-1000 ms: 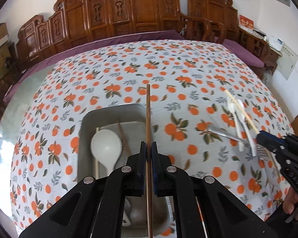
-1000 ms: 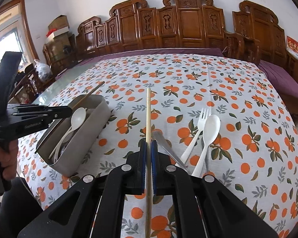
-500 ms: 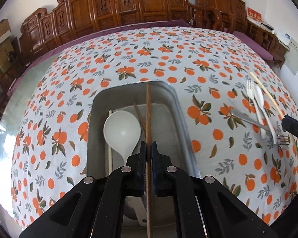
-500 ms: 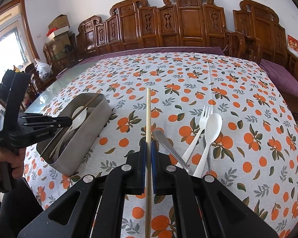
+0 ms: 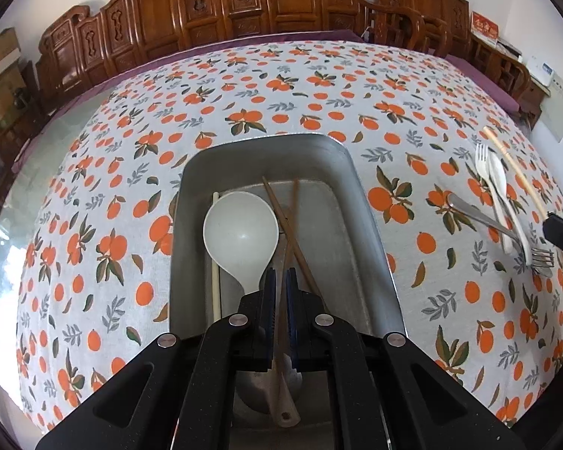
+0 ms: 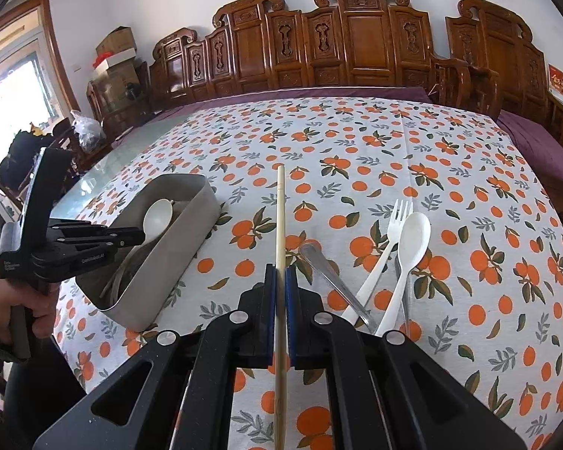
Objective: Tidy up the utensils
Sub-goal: 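Carry the dark chopstick into the tray and open the left tool, then lower the light chopstick into the tray and open the right tool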
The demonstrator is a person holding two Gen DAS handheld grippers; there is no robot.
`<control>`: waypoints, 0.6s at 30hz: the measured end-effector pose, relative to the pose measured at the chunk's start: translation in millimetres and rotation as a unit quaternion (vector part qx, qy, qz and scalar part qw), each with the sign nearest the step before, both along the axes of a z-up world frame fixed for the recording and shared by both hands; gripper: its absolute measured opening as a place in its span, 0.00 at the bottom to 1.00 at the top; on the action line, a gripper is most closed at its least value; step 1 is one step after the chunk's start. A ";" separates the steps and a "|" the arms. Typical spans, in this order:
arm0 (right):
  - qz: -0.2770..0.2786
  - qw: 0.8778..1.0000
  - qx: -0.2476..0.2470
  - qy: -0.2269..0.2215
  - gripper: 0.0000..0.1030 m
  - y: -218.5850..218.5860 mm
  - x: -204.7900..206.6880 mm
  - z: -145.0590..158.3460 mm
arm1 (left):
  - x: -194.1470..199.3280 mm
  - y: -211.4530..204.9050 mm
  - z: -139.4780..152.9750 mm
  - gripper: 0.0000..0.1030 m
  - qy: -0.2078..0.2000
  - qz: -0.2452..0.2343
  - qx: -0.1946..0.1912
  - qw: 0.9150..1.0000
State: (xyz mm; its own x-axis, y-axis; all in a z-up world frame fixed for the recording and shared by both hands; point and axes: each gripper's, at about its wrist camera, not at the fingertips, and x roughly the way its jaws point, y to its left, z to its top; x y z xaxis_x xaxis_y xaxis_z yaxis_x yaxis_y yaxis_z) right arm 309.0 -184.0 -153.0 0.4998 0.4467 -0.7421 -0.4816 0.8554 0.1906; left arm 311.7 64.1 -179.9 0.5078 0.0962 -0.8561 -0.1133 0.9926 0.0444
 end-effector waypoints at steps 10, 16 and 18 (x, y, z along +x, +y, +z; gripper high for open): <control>0.015 1.000 0.015 0.020 0.06 24.6 -6.2 5.7 | -23.4 14.9 37.4 0.05 -0.035 -0.009 -0.007 0.999; 0.036 0.998 0.036 0.025 0.06 63.3 -10.1 23.5 | -45.9 32.3 64.2 0.05 -0.058 -0.012 -0.011 0.998; 0.043 0.998 0.035 0.020 0.06 80.7 -11.0 29.3 | -52.1 38.6 71.1 0.05 -0.064 -0.012 -0.012 0.998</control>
